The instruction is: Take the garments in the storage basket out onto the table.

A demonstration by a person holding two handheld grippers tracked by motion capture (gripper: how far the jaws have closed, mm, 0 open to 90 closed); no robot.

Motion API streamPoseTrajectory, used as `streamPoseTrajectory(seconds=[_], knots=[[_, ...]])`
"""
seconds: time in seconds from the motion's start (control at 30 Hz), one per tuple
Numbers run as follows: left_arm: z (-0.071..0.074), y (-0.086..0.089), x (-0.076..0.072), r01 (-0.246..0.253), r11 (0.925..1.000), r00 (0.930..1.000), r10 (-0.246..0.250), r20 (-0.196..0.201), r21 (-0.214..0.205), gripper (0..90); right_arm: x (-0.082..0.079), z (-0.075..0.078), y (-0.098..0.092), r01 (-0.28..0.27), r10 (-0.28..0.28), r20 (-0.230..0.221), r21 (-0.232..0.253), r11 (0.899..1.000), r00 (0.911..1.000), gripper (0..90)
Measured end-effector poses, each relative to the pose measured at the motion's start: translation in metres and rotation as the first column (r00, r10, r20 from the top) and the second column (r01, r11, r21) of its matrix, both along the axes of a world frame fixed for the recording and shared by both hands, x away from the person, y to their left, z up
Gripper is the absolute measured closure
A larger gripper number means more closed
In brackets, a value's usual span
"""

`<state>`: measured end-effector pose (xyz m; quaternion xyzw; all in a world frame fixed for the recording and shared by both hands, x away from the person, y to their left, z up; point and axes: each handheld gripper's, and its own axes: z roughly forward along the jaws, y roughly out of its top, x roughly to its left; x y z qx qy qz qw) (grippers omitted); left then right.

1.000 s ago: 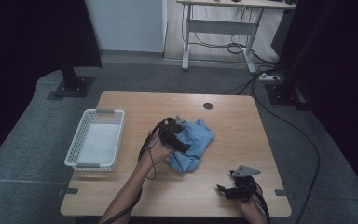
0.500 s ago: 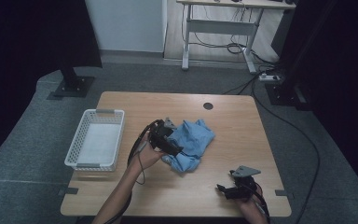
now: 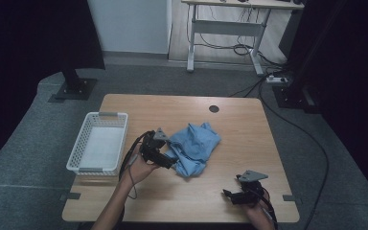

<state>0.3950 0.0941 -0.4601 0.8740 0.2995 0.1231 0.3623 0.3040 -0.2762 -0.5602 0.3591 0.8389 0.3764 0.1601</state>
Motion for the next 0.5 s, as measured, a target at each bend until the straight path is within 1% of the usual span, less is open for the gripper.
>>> streamPoseTrajectory(seconds=[0.03, 0.07, 0.13, 0.17, 0.3, 0.37, 0.43, 0.47, 0.5], knots=[[0.000, 0.000, 0.000, 0.000, 1.0000, 1.0000, 0.000, 0.000, 0.000, 0.0, 0.000, 0.000, 0.000, 0.000, 0.000, 0.000, 0.000, 1.000, 1.0000, 14.2], [-0.002, 0.005, -0.004, -0.006, 1.0000, 1.0000, 0.006, 0.002, -0.005, 0.0, 0.000, 0.000, 0.000, 0.001, -0.001, 0.000, 0.000, 1.000, 1.0000, 14.3], [-0.003, 0.007, -0.005, -0.006, 1.0000, 1.0000, 0.006, 0.003, -0.006, 0.0, 0.000, 0.000, 0.000, 0.002, -0.002, -0.001, 0.000, 1.000, 1.0000, 14.2], [-0.005, 0.011, -0.007, -0.011, 0.9999, 0.9999, 0.011, 0.005, -0.010, 0.0, 0.000, 0.000, 0.000, 0.003, -0.003, -0.002, 0.001, 1.000, 1.0000, 14.2], [-0.009, 0.017, -0.012, -0.007, 0.9997, 0.9999, 0.007, 0.011, -0.023, 0.0, 0.000, 0.000, 0.000, 0.005, -0.005, -0.003, 0.002, 1.000, 1.0000, 14.3], [-0.015, 0.022, -0.017, -0.003, 0.9995, 0.9999, 0.004, 0.012, -0.030, 0.0, 0.000, 0.000, 0.000, 0.005, -0.005, -0.003, 0.002, 1.000, 1.0000, 14.3], [-0.020, 0.025, -0.020, -0.006, 0.9997, 0.9999, 0.007, 0.014, -0.022, 0.0, 0.000, 0.000, 0.000, 0.004, -0.004, -0.002, 0.001, 1.000, 1.0000, 14.3], [-0.020, 0.025, -0.020, -0.006, 0.9997, 0.9999, 0.007, 0.014, -0.022, 0.0, 0.000, 0.000, 0.000, 0.004, -0.004, -0.002, 0.001, 1.000, 1.0000, 14.3], [-0.023, 0.028, -0.022, -0.010, 0.9997, 0.9998, 0.010, 0.015, -0.024, 0.0, 0.000, 0.000, 0.000, 0.005, -0.005, -0.002, 0.001, 1.000, 1.0000, 14.3]])
